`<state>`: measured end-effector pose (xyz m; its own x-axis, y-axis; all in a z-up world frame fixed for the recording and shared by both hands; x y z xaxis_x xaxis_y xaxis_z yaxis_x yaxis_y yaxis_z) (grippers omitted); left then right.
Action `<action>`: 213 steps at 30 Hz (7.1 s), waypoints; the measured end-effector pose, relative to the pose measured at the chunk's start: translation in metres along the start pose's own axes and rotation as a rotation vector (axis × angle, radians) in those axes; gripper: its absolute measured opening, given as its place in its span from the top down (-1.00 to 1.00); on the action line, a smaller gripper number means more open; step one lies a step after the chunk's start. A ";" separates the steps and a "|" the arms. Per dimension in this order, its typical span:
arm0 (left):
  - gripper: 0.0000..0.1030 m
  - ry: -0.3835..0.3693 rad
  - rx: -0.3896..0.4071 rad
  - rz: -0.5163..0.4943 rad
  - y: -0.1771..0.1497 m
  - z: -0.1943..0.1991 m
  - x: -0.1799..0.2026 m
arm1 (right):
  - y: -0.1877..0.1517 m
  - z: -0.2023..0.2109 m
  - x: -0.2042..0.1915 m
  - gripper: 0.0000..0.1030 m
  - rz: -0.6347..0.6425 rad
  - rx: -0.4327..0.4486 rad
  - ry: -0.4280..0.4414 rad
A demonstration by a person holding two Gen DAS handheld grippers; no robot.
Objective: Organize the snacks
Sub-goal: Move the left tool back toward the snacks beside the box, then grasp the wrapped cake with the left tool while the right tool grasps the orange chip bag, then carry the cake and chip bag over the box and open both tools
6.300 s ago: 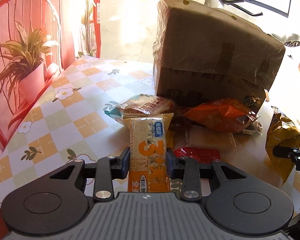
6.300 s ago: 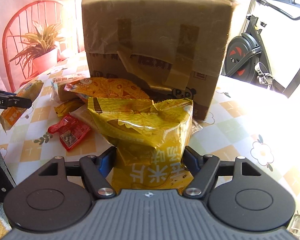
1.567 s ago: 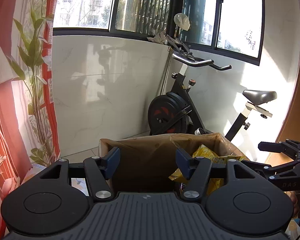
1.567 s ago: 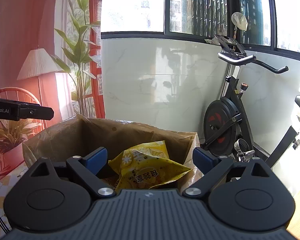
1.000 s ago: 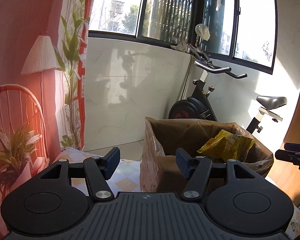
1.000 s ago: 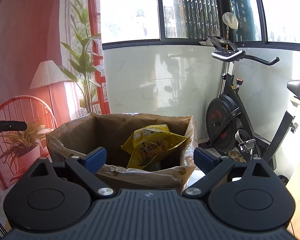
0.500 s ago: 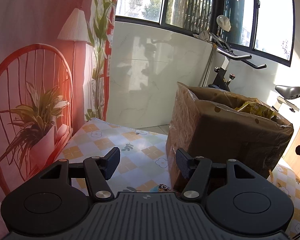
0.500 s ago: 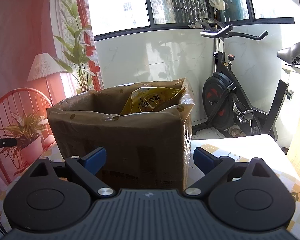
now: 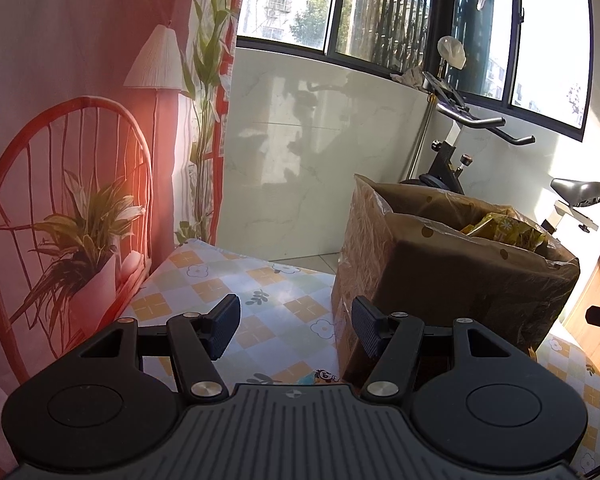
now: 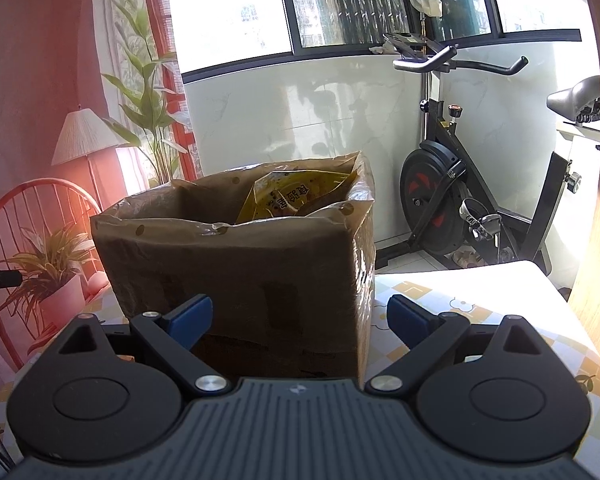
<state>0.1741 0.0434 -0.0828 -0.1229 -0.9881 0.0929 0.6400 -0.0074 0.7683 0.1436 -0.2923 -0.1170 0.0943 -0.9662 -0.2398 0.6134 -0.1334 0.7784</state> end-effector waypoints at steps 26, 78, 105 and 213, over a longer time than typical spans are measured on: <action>-0.25 0.032 -0.016 0.103 -0.043 0.083 0.012 | -0.040 0.046 -0.002 -0.87 0.065 0.000 0.059; -0.25 -0.013 -0.263 0.035 -0.055 -0.038 0.002 | -0.082 -0.106 -0.127 -0.85 0.513 -0.235 0.126; -0.51 -0.254 -0.382 -0.133 -0.047 -0.172 0.006 | -0.083 -0.076 -0.087 -0.27 0.337 -0.289 0.021; -0.52 -0.070 -0.111 -0.066 0.119 -0.095 0.037 | 0.150 -0.115 -0.105 -0.34 -0.106 0.006 0.275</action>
<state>0.3172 -0.0082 -0.0481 -0.2176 -0.9718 0.0908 0.7084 -0.0932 0.6996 0.3156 -0.1850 -0.0420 0.2400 -0.8508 -0.4675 0.6264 -0.2322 0.7442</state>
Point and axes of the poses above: each gripper's, at about its wrist camera, not at the fingertips, and z roughly against the way its jaws point, x to its right, y to its top, the point moved 5 cm from there along -z, roughly the way its jaws point, and after that the axes turned 13 degrees about -x, right-handed, at the moved point
